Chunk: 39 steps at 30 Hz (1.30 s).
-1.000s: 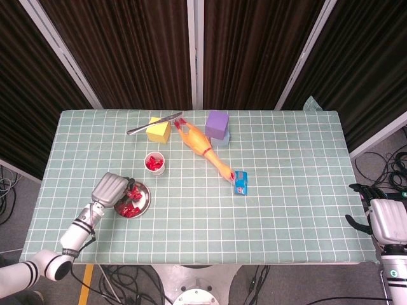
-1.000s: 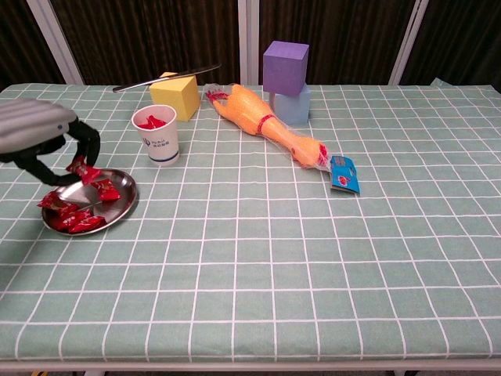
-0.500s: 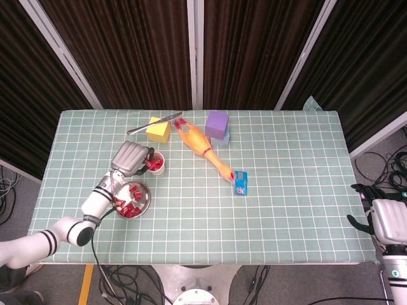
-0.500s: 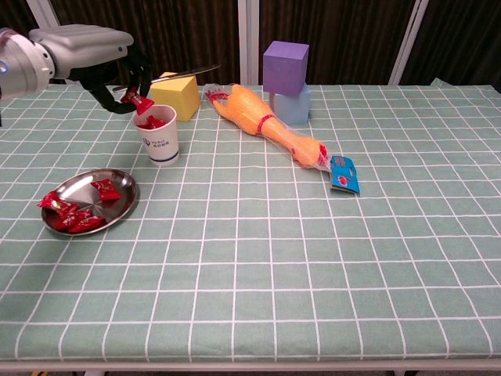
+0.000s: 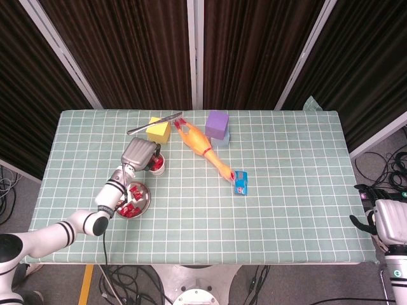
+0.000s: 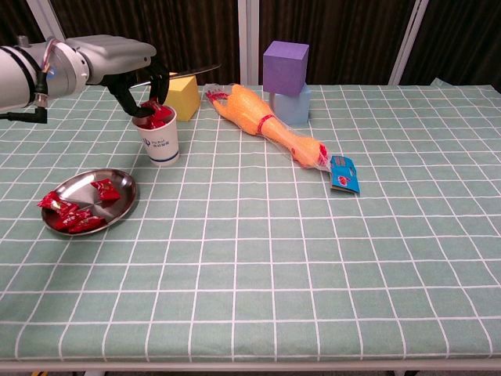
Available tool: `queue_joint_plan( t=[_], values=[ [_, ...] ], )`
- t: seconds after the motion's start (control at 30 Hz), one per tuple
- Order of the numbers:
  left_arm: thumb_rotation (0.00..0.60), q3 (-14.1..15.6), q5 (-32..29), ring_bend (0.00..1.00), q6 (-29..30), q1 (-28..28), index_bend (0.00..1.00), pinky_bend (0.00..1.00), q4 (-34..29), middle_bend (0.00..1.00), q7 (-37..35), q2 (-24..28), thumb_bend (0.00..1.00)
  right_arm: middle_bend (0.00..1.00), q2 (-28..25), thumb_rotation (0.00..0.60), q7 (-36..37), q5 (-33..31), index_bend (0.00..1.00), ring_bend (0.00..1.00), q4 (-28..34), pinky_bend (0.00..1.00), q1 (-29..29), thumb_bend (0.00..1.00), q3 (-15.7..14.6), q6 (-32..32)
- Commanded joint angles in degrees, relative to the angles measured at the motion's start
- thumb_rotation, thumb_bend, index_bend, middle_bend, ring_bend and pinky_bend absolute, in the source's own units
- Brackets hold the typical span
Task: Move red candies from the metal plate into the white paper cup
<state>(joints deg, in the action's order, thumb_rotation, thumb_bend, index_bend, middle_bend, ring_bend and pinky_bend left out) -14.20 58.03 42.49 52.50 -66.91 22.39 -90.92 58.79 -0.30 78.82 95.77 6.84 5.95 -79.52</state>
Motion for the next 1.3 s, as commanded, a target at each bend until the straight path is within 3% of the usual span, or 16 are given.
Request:
queue_joint_plan(
  t=[0.03,0.27,0.53,0.6,0.63,0.7,0.8,0.87,1.0,1.3],
  values=[
    [0.6,0.67,-1.49,0.91,0.0,0.49,0.48,1.0,-0.36,0.5,1.83,0.2,0.39,0.33,0.01,0.6,0.03,0.09,0.26,0.31,0.01,0.63,0.01,0.1,-0.01,-0.01],
    [0.6,1.22,-2.37,0.9,3.02,-0.59,0.35,1.0,-4.48,0.41,2.33,2.55,0.38,0.33,-0.1,0.6,-0.04,0.21,0.26,0.31,0.15,0.63,-0.06,0.1,0.02,-0.2],
    [0.6,3.78,6.44,0.88,17.73,-10.16,0.34,1.0,-14.75,0.4,-4.55,10.56,0.36,0.33,-0.08,0.6,0.62,0.62,0.26,0.31,-0.34,0.63,0.03,0.1,0.17,-0.37],
    [0.6,4.76,8.22,0.81,21.71,-13.25,0.34,0.97,-16.22,0.4,-6.2,12.73,0.33,0.33,0.06,0.6,1.09,0.68,0.26,0.31,-0.89,0.63,0.04,0.1,0.19,-0.35],
    [0.6,5.18,8.7,0.76,23.25,-14.61,0.34,0.95,-16.69,0.4,-7.02,13.55,0.32,0.33,0.1,0.6,1.28,0.68,0.26,0.31,-1.15,0.63,0.06,0.1,0.21,-0.31],
    [0.6,6.49,10.22,0.57,26.61,-17.76,0.34,0.8,-17.0,0.4,-8.87,15.25,0.28,0.32,0.15,0.6,1.9,0.83,0.26,0.3,-1.67,0.61,0.1,0.1,0.23,-0.27],
    [0.6,8.23,11.8,0.34,31.51,-22.43,0.34,0.47,-16.8,0.38,-11.39,17.11,0.24,0.3,0.48,0.6,3.25,1.32,0.26,0.23,-2.86,0.47,0.16,0.1,0.36,-0.54],
    [0.6,9.1,12.69,0.26,34.49,-25.21,0.33,0.36,-16.9,0.36,-13.08,18.03,0.22,0.26,0.79,0.6,4.11,1.74,0.25,0.16,-3.71,0.35,0.29,0.1,0.31,-0.44],
    [0.6,11.63,14.57,0.23,40.03,-31.17,0.33,0.31,-17.27,0.33,-15.12,19.99,0.22,0.19,1.59,0.6,5.71,3.36,0.18,0.05,-5.5,0.21,0.4,0.11,0.07,-1.09],
    [0.6,15.97,17.39,0.23,47.37,-40.69,0.33,0.31,-21.13,0.32,-14.46,22.1,0.22,0.13,3.08,0.6,7.05,5.62,0.11,0.03,-7.25,0.2,-0.74,0.11,-0.13,-4.77]
  ],
)
